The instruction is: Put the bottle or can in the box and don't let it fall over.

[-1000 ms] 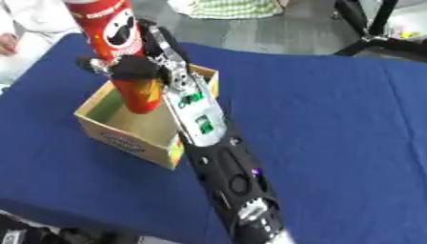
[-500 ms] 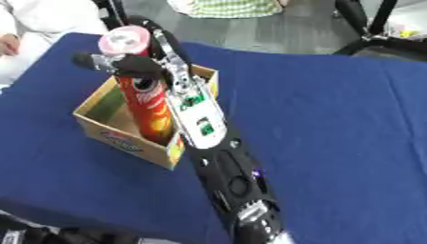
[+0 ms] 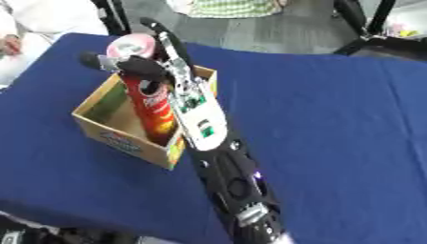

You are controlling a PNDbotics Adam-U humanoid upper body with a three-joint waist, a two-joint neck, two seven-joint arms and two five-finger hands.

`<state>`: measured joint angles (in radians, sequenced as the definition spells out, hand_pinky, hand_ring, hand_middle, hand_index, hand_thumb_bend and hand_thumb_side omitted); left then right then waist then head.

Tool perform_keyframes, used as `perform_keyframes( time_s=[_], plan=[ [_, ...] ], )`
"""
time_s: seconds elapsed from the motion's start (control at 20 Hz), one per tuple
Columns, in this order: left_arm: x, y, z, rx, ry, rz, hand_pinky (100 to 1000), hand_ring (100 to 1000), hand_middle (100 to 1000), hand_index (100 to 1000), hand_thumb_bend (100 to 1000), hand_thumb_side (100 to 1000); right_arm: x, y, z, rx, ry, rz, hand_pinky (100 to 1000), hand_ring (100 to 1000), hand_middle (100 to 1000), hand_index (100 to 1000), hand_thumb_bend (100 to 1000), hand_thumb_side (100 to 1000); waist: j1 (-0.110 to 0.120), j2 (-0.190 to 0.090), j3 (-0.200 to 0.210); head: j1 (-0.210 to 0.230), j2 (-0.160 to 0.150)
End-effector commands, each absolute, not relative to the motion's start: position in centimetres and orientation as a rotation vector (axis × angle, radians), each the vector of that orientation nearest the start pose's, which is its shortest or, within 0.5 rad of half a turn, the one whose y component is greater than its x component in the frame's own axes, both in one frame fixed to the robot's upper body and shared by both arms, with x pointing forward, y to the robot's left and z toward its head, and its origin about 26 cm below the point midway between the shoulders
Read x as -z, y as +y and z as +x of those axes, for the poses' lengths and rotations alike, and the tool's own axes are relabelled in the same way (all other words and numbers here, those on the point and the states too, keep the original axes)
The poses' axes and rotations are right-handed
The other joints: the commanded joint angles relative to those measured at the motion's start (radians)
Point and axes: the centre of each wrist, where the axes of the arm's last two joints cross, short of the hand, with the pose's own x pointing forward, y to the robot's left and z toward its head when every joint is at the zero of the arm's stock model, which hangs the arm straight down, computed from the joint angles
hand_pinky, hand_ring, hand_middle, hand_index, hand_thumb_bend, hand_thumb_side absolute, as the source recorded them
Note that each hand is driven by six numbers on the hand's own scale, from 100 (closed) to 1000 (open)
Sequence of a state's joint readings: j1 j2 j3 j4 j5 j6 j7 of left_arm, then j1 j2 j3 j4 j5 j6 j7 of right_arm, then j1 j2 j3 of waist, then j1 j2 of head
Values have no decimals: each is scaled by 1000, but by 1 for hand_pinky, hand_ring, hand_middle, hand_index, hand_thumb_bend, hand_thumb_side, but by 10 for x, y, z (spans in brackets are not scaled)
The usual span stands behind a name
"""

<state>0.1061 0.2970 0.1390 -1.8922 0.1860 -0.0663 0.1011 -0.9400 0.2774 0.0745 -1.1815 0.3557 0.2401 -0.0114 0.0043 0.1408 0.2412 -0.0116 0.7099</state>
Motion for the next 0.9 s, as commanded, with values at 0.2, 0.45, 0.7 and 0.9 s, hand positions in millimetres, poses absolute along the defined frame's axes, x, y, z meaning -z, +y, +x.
perform_keyframes(
  time_s=[0.2,0.45,0.7,0.9],
  plan=[
    [-81,339,243,-30,-1892,256,973,934,917,917,111,741,-223,2,402,-531,-1922,123,918,1000,1000,934,964,344,10,-16,0,0,-10],
    [-80,339,242,-28,-1890,254,973,935,917,917,111,741,-236,-2,399,-506,-1968,132,916,1000,1000,928,956,337,11,-19,-2,0,-9],
    [-80,339,242,-28,-1890,254,973,935,917,917,110,738,-249,-9,398,-467,-2005,124,915,1000,1000,928,951,332,13,-22,-4,2,-6],
    [-81,339,242,-28,-1893,254,973,935,917,917,108,736,-258,-18,399,-434,-2033,111,910,1000,1000,923,942,324,13,-23,-6,4,-6]
  ],
)
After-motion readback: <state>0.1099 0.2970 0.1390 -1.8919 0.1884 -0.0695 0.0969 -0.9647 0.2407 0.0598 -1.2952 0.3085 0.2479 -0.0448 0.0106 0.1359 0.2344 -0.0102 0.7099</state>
